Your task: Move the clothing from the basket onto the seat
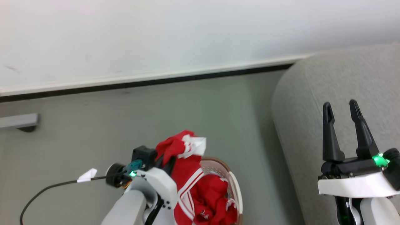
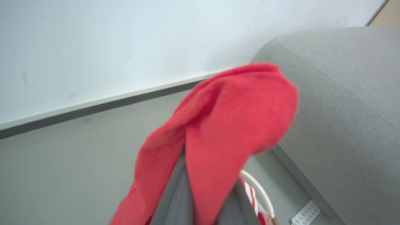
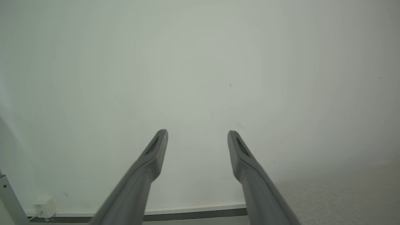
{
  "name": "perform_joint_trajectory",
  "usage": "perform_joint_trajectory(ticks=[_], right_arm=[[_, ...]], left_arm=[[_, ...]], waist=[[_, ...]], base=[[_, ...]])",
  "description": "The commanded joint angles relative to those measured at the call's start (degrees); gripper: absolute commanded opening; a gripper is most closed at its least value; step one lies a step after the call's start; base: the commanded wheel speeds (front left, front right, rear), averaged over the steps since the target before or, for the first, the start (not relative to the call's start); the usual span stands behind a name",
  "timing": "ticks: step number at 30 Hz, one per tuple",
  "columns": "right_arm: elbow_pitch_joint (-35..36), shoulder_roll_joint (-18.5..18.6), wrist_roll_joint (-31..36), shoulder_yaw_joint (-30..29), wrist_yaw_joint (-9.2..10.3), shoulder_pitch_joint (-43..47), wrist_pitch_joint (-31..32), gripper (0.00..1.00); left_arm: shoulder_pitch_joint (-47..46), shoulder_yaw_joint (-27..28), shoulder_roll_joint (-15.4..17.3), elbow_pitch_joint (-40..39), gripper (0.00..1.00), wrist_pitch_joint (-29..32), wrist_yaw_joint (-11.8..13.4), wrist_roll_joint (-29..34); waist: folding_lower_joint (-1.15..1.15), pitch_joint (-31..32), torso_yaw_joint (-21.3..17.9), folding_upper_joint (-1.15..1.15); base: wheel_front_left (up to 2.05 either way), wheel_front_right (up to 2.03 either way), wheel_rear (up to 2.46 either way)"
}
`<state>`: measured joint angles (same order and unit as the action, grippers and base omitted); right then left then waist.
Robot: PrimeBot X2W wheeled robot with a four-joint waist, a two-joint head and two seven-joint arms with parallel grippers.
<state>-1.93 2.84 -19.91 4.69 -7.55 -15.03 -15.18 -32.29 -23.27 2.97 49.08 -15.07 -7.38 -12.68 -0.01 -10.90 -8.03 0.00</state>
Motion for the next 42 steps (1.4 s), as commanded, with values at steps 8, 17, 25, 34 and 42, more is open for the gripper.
perform_joint_trajectory(ticks=[8,17,25,34,42], right_arm=[[-0.78,0.27,-0.32,0.73,0.12,3.07,0.04,1.0],[-1.53,0.22,-0.19,3.17,0.12,4.01,0.04,1.0],[-2.21,0.19,-0.72,5.37,0.12,4.5,0.04,1.0],[-3.94,2.04,-0.85,9.31,0.12,3.35,0.04,1.0],[-9.21,4.15,-2.59,17.34,0.12,1.11,0.04,1.0]], left_arm=[[0.26,-3.2,1.73,-10.94,0.0,-0.14,-0.15,-4.54],[-4.26,-3.07,3.06,-18.29,0.0,-0.15,-0.16,-8.38],[-7.06,-3.74,4.2,-24.78,0.0,1.32,-0.16,-11.03],[-5.61,-4.31,4.19,-31.3,0.0,2.83,0.6,-12.04],[-3.54,-6.59,3.16,-34.08,0.0,3.77,0.69,-12.74]], waist=[[0.01,5.64,5.26,0.0],[0.01,7.38,6.57,0.0],[0.01,7.52,7.11,0.0],[0.01,7.97,7.33,0.0],[0.01,9.58,9.0,0.0]], base=[[0.0,0.0,0.0],[0.0,0.0,0.0],[0.0,0.0,0.0],[0.0,0.0,0.0],[0.0,0.0,0.0]])
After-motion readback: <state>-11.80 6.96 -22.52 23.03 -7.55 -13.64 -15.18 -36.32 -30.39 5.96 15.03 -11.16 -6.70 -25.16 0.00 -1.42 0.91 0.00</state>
